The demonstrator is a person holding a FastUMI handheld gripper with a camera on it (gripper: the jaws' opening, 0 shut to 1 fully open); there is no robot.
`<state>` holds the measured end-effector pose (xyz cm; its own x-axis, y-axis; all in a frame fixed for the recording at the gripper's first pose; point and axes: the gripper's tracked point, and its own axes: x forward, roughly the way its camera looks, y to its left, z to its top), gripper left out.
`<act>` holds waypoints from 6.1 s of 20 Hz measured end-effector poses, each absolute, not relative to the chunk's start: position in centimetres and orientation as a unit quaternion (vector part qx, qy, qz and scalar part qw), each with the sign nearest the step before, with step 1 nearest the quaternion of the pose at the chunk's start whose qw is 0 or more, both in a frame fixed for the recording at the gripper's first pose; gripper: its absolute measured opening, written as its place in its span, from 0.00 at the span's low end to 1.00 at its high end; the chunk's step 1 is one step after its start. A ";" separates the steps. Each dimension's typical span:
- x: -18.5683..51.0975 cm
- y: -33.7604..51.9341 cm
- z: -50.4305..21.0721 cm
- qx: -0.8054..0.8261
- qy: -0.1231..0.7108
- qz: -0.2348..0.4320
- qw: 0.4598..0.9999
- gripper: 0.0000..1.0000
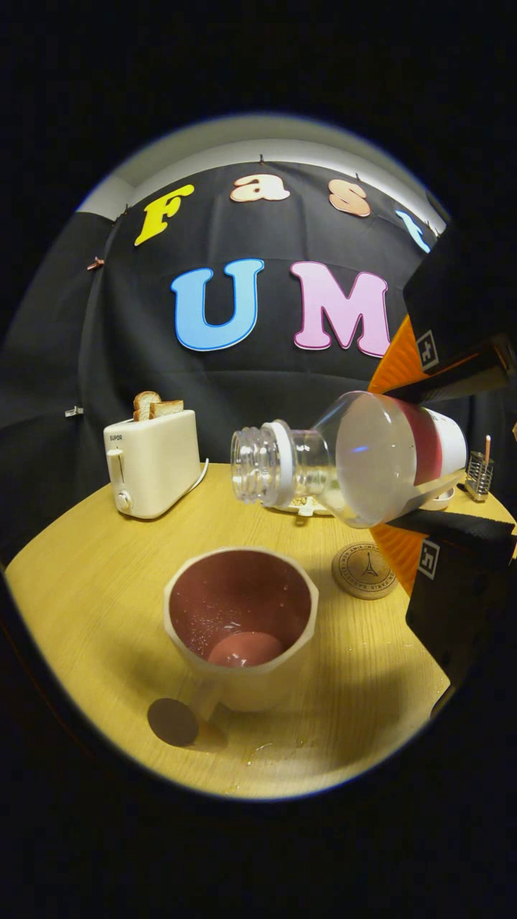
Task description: Take the bottle from table, then pour the juice into the cup, finally place the bottle on the coaster
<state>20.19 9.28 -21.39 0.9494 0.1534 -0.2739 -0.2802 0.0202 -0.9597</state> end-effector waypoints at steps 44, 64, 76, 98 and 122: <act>22.1 10.9 -20.5 -0.850 -0.081 0.195 0.483 0.69; 22.7 12.2 -18.6 -0.885 -0.092 0.196 0.413 0.69; 21.1 14.2 -18.3 -0.900 -0.106 0.206 0.370 0.68; 21.7 12.5 -18.9 -0.800 -0.090 0.205 0.557 0.69; 25.0 3.8 -18.8 -0.027 0.118 0.214 0.969 0.69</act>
<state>24.95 3.79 -18.83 0.8809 0.4076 -0.2406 -0.4203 0.9074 -0.0016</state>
